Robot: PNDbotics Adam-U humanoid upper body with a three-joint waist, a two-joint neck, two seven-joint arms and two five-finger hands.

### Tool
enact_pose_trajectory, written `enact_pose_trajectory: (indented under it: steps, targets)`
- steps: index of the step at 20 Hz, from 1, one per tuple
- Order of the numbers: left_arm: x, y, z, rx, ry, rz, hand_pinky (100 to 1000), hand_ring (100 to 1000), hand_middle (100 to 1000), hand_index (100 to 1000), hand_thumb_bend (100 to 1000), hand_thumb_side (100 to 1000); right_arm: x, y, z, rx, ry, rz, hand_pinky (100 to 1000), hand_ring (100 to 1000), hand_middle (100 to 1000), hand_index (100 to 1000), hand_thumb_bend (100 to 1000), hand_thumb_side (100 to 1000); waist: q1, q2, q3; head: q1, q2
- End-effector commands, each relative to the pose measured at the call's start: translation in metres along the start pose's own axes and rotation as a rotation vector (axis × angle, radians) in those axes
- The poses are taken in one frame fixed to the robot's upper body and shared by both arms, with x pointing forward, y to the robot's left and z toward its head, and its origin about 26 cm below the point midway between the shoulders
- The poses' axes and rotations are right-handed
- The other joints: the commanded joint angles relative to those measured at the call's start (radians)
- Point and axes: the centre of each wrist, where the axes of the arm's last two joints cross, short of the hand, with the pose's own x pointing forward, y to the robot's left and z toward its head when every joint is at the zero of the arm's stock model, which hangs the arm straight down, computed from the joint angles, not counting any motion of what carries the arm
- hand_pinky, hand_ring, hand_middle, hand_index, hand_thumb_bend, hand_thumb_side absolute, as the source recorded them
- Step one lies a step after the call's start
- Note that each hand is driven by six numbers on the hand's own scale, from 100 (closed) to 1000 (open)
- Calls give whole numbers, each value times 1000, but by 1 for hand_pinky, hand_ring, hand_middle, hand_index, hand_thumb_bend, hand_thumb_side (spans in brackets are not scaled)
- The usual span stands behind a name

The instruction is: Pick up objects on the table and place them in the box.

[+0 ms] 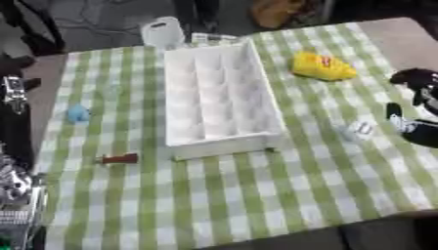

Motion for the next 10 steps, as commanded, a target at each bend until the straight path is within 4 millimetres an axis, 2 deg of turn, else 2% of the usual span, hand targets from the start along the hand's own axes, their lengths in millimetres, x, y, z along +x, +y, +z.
enact_pose_trajectory:
  steps: [1,3,8,9,10]
  targets:
    - [4,5,-4,-9,-27,-12,758,1000,695,736,100,871,-9,-9,-2,-1,8,63,623,576,875,954,130,580,-3,-16,2,-13,5]
    - [4,5,-5,-11,-27,-11,758,1000,695,736,100,870,-12,-7,-4,13,11,76,623,573,875,958,139,584,1,-12,4,-20,5]
    - [5,4,-5,-16,-27,-8,758,1000,695,736,100,871,-18,-6,-11,42,0,125,618,540,880,964,261,626,7,-3,7,-32,5]
    - [5,3,-5,-18,-28,-7,758,1000,695,736,100,871,-21,-7,-13,51,-4,135,621,537,880,965,232,601,8,-1,8,-35,5]
    - [5,3,-5,-19,-28,-6,758,1000,695,736,100,871,-23,-8,-15,62,-9,145,622,536,882,967,292,642,9,0,8,-37,5]
